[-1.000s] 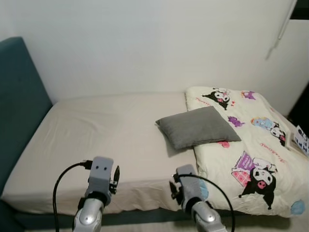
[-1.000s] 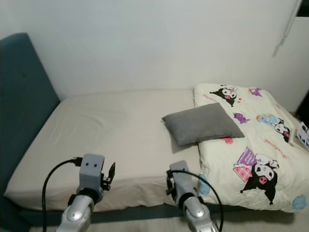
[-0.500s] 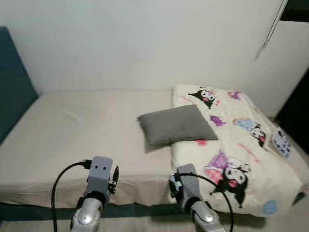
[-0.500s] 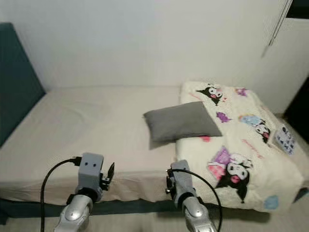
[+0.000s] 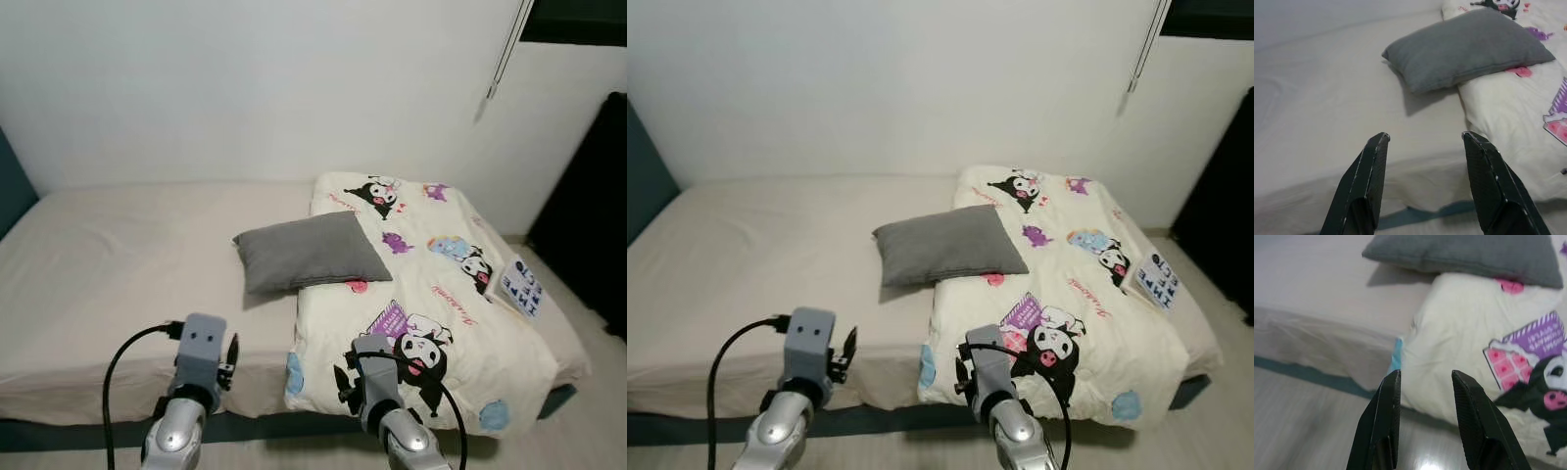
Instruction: Clean up the room
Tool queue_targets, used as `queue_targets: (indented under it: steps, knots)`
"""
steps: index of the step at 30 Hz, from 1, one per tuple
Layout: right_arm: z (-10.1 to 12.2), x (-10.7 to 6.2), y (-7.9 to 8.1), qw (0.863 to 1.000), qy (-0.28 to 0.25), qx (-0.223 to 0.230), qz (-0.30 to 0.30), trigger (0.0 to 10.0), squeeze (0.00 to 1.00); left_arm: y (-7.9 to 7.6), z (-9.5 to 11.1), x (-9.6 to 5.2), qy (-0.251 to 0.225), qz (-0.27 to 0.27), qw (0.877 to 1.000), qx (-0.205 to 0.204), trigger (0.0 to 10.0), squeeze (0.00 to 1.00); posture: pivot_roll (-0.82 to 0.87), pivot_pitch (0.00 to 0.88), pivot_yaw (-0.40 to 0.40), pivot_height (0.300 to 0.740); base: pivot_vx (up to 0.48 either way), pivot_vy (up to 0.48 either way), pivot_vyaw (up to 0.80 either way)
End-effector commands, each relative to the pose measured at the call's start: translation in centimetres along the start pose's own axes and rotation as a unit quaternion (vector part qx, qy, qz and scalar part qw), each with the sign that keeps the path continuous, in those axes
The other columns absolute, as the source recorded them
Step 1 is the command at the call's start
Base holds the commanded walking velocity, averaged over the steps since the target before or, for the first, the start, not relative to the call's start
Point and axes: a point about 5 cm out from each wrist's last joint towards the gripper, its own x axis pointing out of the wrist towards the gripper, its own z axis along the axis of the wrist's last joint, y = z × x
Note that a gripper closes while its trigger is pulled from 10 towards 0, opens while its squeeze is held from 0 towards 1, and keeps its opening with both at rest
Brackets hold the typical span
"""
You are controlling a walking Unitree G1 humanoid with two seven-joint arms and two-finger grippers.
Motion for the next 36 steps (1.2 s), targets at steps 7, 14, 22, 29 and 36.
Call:
queue_targets:
  steps: [7,14,22,29,36]
  knots:
    - [-0.15,-0.01,0.05,1.0,0.006,-0.003,0.002,10.0,0.0,0.33,-0.3,-0.07,0.012,0.008,1.0,-0.006,10.0,0.0,-0.01,0.052,-0.042,0.735,0.0,0.0,0.0]
    - [-0.04,0.02,-0.03,1.0,0.005,-0.005,0.003,10.0,0.0,0.52,-0.51,0.14,0.022,0.014,1.0,0.001,10.0,0.0,-0.01,0.047,-0.043,0.735,0.0,0.0,0.0]
    - [-0.01,0.01,-0.03,1.0,0.005,-0.004,0.004,10.0,0.0,0.6,-0.27,0.14,0.012,0.015,1.0,-0.005,10.0,0.0,-0.02,0.042,-0.043,0.735,0.031,0.0,0.0]
    - [0.01,0.01,-0.08,1.0,0.005,-0.004,0.006,10.0,0.0,0.57,-0.16,0.19,0.01,0.017,1.0,-0.011,10.0,0.0,-0.02,0.043,-0.045,0.735,0.293,0.0,0.0]
    - [0.01,-0.02,-0.1,1.0,0.005,-0.005,0.006,10.0,0.0,0.53,-0.19,0.15,0.01,0.016,1.0,-0.013,10.0,0.0,-0.02,0.044,-0.046,0.735,0.365,0.0,0.0]
